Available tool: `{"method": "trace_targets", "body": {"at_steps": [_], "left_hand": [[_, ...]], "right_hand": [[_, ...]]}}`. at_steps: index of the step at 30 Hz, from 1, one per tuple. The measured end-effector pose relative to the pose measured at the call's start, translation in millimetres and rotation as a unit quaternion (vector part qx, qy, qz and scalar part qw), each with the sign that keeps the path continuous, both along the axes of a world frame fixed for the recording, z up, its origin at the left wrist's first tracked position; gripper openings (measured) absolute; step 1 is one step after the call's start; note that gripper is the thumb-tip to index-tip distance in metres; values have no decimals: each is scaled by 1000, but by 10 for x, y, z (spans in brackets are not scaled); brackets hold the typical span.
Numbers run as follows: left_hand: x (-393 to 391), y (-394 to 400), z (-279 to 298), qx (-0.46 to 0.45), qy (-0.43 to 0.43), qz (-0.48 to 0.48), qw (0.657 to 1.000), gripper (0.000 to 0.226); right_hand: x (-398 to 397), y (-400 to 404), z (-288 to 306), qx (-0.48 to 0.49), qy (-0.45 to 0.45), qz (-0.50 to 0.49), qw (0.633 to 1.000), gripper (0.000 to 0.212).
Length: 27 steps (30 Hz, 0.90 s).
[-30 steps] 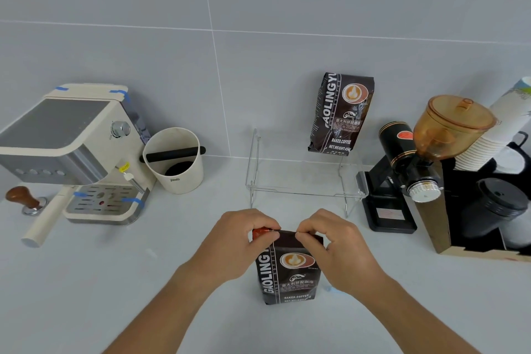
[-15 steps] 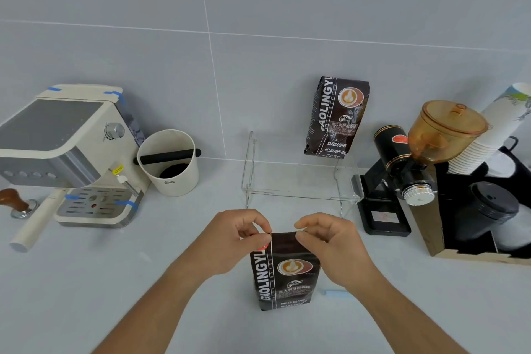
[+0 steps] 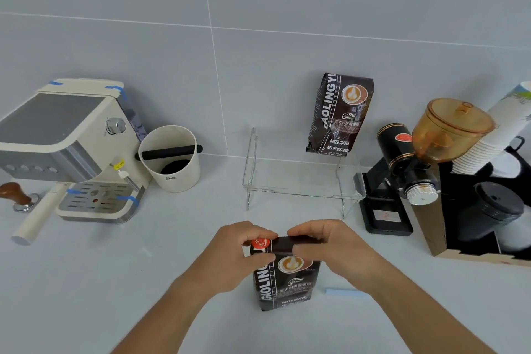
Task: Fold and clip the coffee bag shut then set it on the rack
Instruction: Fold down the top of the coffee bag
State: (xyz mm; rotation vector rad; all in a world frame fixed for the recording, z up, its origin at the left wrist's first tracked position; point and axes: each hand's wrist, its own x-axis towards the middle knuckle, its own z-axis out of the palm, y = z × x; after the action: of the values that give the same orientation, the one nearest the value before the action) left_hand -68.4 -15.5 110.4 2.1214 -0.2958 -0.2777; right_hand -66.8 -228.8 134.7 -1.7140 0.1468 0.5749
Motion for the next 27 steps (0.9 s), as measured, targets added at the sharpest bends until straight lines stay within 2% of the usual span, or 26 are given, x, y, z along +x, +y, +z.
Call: {"method": "trace_targets", "body": {"at_steps": [2, 4, 6, 10, 14, 19, 23, 27], "left_hand": [[-14, 8, -27, 18, -3, -8, 1000, 28], [-20, 18, -61, 30, -5, -20, 999, 27], [-27, 20, -75, 34, -6, -27, 999, 24], [-47, 10, -94, 35, -31, -42, 998, 13], [-94, 20, -92, 3, -19, -1, 1000, 16], [-148, 40, -74, -10, -1, -7, 1000, 17], [-139, 67, -91, -8, 1, -9, 1000, 17], [-139, 24, -105, -13, -7, -19, 1000, 17]], "right_hand": [[-17, -52, -29, -84, -49, 68, 993, 34], [-49, -85, -69, -164, -108, 111, 974, 32], [-76, -109, -103, -198, -163, 120, 959, 26], [-110, -158, -181, -172, -243, 125, 946, 16], [-143, -231, -227, -169, -239, 88, 952, 15], [-168, -351, -235, -179, -278, 151, 932, 22], [-173, -353, -266, -135, -269, 64, 951, 19], [-181, -428, -260, -98, -245, 74, 962, 30]]}}
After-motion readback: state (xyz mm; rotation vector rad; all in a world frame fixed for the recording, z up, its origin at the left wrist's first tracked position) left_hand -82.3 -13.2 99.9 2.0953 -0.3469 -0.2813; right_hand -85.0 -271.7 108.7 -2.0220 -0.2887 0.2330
